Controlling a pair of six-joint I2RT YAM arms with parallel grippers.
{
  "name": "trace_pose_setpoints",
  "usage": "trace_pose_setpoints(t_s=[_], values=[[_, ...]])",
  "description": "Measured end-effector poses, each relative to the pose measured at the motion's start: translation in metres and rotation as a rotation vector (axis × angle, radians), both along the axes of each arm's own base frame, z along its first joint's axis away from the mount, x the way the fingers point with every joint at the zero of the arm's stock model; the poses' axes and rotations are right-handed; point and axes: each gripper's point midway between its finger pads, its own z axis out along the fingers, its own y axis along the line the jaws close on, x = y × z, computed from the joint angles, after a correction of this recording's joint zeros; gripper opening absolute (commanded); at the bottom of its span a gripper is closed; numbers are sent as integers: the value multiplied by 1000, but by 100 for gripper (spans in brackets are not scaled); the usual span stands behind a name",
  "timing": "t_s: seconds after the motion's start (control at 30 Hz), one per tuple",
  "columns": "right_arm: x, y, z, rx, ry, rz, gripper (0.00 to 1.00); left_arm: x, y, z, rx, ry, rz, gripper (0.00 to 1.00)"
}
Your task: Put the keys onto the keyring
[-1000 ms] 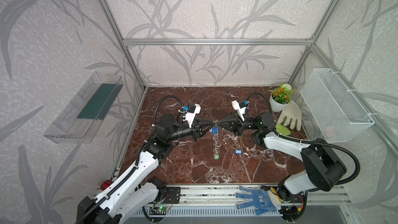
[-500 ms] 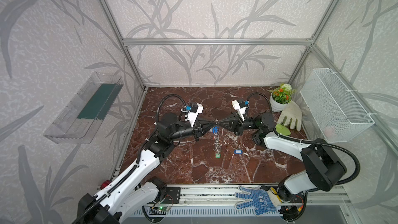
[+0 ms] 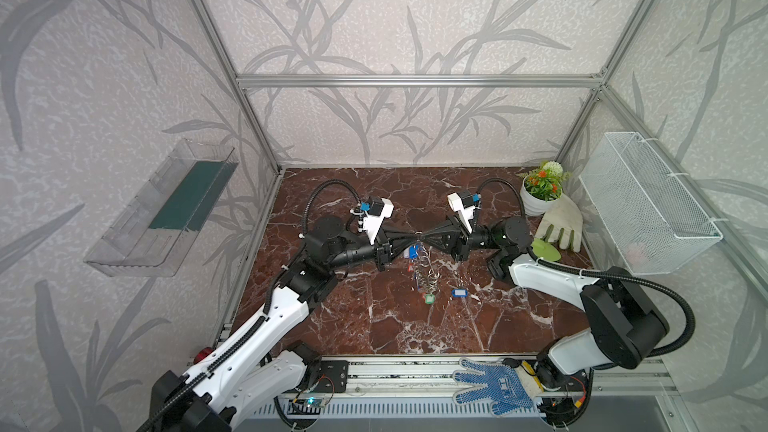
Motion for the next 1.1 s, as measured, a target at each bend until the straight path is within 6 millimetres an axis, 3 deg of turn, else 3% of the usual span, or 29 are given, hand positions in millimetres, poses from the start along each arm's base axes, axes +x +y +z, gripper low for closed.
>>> trace_pose_setpoints(t_s=[0.17,0.3,0.57,0.8,1.1], values=[[0,0,0,-1,1,1,0,0,-1,-1,5,4,-3,10],[0,0,-1,-3,4,1,0,-1,-1,-1,12,6,-7,0],[0,0,-1,-7,8,3,0,-3,1,-1,29,-9,0,0],[-3,-1,5,7,-6,-3,25,-7,8,-1,59,-53,32,0],[11,-21,29,28,4,-178,27,-7,18,-13,118,-149,84,0]])
